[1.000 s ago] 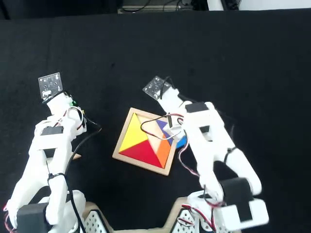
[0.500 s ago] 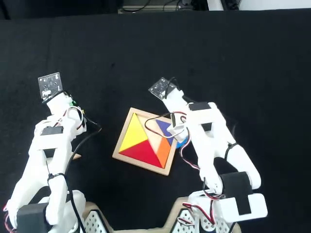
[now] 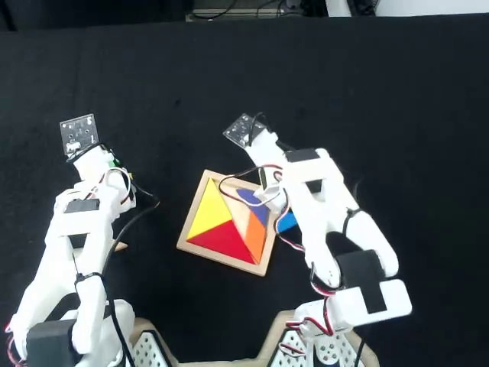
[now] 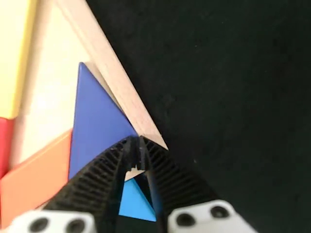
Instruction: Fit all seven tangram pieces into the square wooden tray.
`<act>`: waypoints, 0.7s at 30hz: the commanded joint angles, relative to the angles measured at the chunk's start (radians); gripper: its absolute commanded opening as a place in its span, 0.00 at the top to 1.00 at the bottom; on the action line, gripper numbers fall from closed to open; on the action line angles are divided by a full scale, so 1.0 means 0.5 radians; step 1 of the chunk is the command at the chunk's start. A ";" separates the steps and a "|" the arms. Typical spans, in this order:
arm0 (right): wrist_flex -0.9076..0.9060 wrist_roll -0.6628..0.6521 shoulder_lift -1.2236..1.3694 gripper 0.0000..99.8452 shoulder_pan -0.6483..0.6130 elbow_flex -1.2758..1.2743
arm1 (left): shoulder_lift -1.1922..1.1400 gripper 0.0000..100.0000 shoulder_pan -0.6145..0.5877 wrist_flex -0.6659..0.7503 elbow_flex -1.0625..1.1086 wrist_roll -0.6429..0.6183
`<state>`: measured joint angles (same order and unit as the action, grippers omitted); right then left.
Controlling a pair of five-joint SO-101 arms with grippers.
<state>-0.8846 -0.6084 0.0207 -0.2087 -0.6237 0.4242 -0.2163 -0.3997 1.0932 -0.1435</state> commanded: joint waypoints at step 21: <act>-0.071 0.129 -0.281 0.99 -0.516 -0.140 | 0.003 0.89 0.023 0.031 -0.032 0.009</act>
<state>-0.9168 -0.5439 -0.1419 -0.4526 -0.7142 0.4242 -0.2163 -0.3997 1.0932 -0.1435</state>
